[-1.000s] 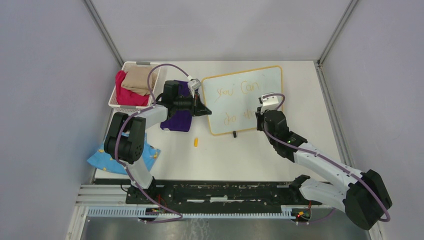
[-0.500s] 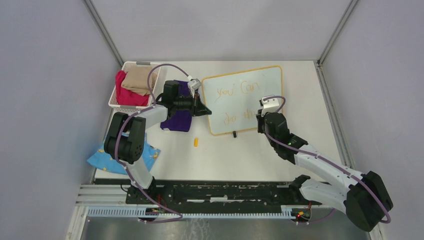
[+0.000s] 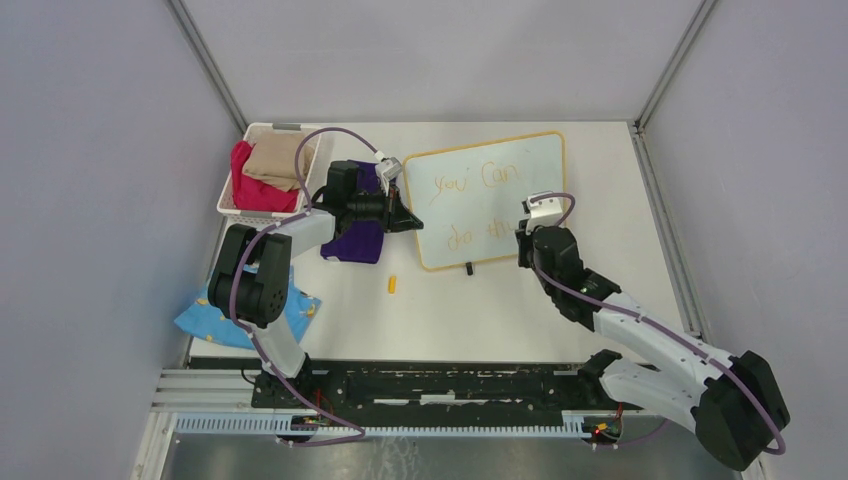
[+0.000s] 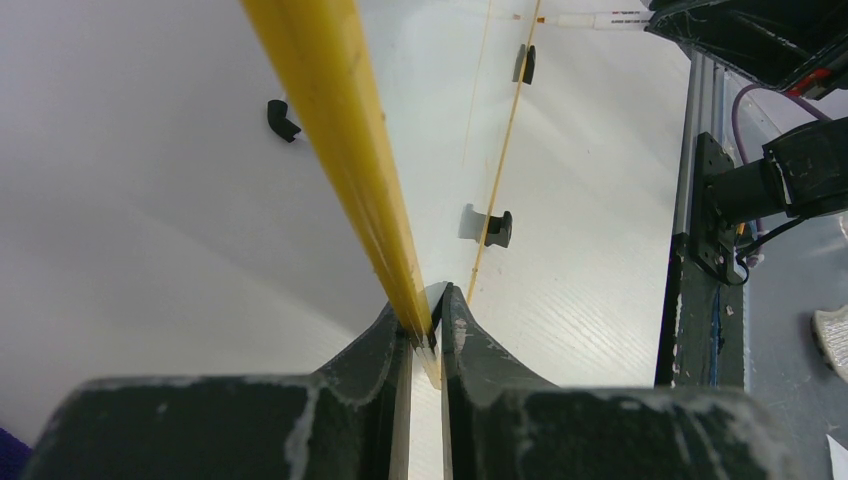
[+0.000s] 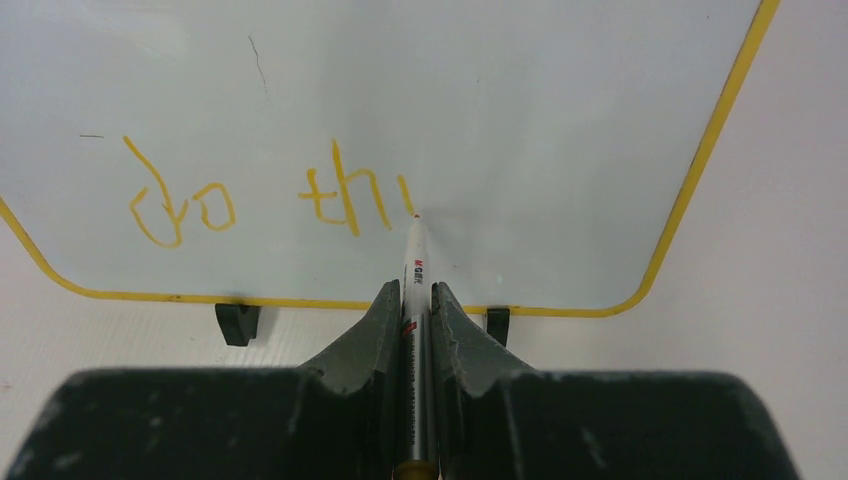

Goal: Write a sentence on the whiteboard

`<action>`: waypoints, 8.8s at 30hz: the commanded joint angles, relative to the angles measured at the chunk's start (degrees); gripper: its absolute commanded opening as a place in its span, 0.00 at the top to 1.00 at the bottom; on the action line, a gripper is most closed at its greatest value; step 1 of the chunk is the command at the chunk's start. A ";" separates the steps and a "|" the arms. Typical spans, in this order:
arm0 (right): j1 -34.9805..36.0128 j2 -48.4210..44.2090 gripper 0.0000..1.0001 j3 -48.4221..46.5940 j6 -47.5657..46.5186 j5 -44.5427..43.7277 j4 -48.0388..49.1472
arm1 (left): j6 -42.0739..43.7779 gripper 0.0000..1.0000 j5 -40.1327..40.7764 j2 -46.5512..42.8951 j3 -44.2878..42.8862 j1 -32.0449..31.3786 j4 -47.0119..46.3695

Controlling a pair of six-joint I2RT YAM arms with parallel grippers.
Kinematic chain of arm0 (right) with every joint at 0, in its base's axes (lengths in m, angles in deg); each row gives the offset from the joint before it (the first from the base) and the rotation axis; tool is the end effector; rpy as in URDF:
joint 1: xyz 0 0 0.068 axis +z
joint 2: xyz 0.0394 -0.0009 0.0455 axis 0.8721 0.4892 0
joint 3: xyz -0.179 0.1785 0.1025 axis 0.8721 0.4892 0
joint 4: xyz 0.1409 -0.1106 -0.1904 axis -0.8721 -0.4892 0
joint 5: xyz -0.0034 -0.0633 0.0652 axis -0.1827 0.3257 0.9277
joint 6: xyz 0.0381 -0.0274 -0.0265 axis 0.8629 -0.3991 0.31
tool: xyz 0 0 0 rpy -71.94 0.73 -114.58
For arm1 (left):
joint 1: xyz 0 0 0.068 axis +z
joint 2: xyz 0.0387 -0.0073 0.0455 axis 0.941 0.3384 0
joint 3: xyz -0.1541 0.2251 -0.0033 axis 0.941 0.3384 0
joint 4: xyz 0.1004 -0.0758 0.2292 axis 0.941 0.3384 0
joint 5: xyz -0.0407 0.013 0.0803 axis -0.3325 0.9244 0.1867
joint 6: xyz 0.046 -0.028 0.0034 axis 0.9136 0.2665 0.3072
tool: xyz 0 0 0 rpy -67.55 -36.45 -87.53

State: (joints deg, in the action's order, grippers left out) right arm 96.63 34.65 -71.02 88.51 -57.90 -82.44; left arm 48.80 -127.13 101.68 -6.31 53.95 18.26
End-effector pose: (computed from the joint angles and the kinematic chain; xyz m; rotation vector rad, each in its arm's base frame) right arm 0.1879 0.1182 0.2373 -0.1416 1.9508 0.1319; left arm 0.3434 -0.1307 0.1931 0.8250 1.9413 -1.2162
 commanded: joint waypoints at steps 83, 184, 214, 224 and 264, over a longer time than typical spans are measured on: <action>-3.79 2.01 1.00 -2.04 2.33 0.58 1.07 | 7.83 0.98 8.87 2.30 0.04 -2.54 3.52; 9.50 -11.28 1.00 -10.38 -11.48 -7.56 -2.81 | 8.87 0.98 10.92 3.65 -0.76 -2.80 5.63; 0.05 -10.57 1.00 2.18 -0.67 5.00 8.28 | 8.91 0.98 11.92 4.45 -0.75 -3.48 5.96; -1.00 -8.10 1.00 1.77 1.66 4.78 9.88 | 8.95 0.98 11.96 4.49 -0.84 -3.59 5.98; -2.36 -3.00 1.00 1.56 6.01 0.10 12.12 | 8.99 0.98 13.22 4.19 -1.19 -4.03 6.40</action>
State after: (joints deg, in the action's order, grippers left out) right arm 94.60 31.63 -67.54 93.80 -56.52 -73.98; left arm 49.19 -124.18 102.47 -8.41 52.09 20.38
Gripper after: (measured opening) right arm 0.177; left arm 0.174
